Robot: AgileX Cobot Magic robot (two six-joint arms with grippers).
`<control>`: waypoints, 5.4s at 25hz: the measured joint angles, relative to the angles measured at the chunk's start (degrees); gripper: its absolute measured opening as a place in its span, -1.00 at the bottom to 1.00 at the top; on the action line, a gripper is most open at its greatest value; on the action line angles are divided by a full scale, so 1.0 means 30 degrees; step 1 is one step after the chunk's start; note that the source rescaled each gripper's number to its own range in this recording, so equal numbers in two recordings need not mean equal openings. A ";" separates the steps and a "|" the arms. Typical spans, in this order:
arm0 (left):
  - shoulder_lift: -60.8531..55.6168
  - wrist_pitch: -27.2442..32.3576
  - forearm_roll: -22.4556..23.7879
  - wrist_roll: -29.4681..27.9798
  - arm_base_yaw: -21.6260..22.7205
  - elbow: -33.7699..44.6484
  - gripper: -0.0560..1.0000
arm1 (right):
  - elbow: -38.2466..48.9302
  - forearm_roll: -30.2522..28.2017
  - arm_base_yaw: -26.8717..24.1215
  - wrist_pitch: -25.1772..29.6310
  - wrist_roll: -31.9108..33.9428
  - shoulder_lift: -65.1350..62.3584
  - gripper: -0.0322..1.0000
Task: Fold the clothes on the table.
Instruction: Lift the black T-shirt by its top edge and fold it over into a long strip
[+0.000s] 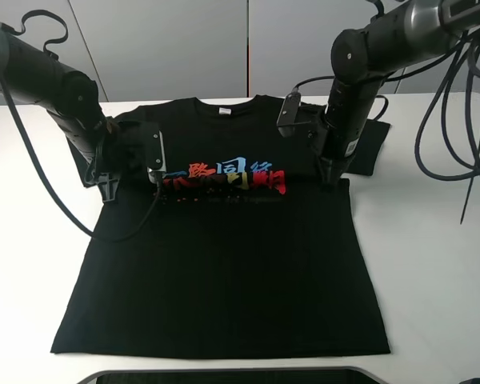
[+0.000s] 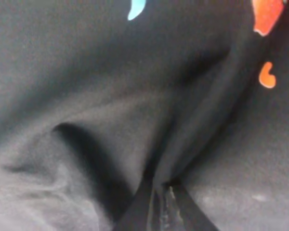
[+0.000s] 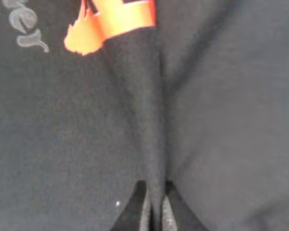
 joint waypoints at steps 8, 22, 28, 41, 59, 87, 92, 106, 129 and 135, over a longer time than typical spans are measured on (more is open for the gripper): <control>-0.2691 0.0000 0.1069 -0.0798 0.0000 -0.1996 -0.89 | 0.0011 -0.4344 0.0000 -0.0879 0.2978 -0.2735 -0.93; -0.3702 0.0111 0.4058 -0.2355 0.0000 -0.7393 -0.89 | -0.4202 -1.1948 0.0033 -0.2112 0.6821 -0.4423 -0.93; -0.3702 -0.0015 0.4431 -0.2367 0.0000 -0.9441 -0.89 | -0.5815 -1.3360 0.0033 -0.2071 0.6579 -0.4423 -0.93; -0.3702 0.4515 0.3217 -0.1566 -0.0339 -0.9758 -0.89 | -0.5886 -0.8182 0.0033 0.0501 0.0539 -0.4735 -0.94; -0.6823 0.5710 0.1800 -0.0562 -0.0929 -0.9758 -0.89 | -0.5886 -0.6478 0.0033 0.2969 -0.1301 -0.7863 -0.94; -0.7948 0.2780 0.2245 -0.2282 -0.0998 -0.2711 -0.89 | 0.0414 -0.6964 0.0732 0.0602 -0.1433 -0.9513 -0.93; -1.0980 0.3902 0.0962 -0.2236 -0.0998 -0.0179 -0.89 | 0.3193 -0.3385 0.1293 0.1236 -0.2738 -1.2136 -0.93; -1.4943 0.5502 -0.1118 -0.2236 -0.0998 0.5411 -0.89 | 0.6489 -0.0301 0.3670 0.3357 -0.2999 -1.3451 -0.93; -1.2057 0.0225 0.1200 -0.5878 -0.0964 0.5851 -0.89 | 0.6665 -0.5500 0.3798 -0.0737 0.6934 -1.2876 -0.93; -1.0320 -0.1098 0.2438 -0.7137 -0.0964 0.5851 -0.89 | 0.6665 -0.7369 0.3798 -0.2145 0.9977 -1.0373 -0.93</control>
